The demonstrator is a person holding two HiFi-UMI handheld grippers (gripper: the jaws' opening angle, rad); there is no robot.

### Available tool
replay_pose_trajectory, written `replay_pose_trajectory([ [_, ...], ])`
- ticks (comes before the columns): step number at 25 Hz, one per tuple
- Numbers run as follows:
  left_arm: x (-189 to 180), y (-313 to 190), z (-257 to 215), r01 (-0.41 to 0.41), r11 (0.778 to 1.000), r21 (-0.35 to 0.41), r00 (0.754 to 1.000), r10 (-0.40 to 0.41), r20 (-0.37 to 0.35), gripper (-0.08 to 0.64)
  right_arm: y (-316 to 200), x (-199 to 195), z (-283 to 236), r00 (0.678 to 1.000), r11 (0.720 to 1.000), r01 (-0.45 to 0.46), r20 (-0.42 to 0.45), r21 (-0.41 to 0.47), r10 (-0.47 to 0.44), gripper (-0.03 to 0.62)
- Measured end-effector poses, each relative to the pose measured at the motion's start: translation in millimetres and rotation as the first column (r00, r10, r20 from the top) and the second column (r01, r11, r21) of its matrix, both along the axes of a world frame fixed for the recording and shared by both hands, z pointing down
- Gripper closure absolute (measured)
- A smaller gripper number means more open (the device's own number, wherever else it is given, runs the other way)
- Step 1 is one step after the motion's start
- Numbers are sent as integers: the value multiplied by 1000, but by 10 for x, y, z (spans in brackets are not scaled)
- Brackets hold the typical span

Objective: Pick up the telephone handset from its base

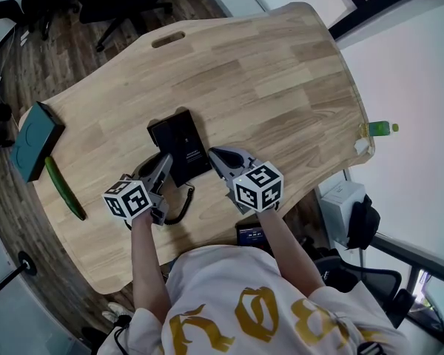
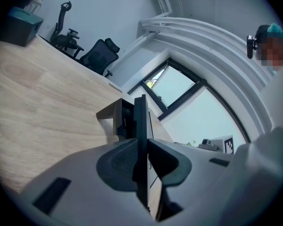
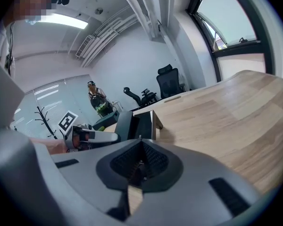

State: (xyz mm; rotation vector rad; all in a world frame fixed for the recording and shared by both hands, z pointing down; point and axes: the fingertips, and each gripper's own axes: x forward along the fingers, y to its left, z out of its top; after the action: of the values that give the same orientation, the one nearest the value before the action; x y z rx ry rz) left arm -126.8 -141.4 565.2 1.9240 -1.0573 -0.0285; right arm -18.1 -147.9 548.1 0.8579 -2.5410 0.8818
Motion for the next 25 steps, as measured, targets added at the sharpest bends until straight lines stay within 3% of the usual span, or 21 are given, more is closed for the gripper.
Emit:
replay_pose_trajectory([
  [9, 123, 61, -93, -23, 1000, 2, 998, 23, -51, 486, 62, 0, -168, 1000, 999, -11, 0, 43, 11, 588],
  [17, 118, 106, -430, 26, 998, 57, 972, -12, -234, 488, 34, 66, -383, 992, 979, -55, -105, 194, 76, 587],
  [25, 45, 312, -784, 15, 993, 115, 967, 15, -255, 488, 135, 61, -671, 986, 949, -76, -121, 306, 118, 588],
])
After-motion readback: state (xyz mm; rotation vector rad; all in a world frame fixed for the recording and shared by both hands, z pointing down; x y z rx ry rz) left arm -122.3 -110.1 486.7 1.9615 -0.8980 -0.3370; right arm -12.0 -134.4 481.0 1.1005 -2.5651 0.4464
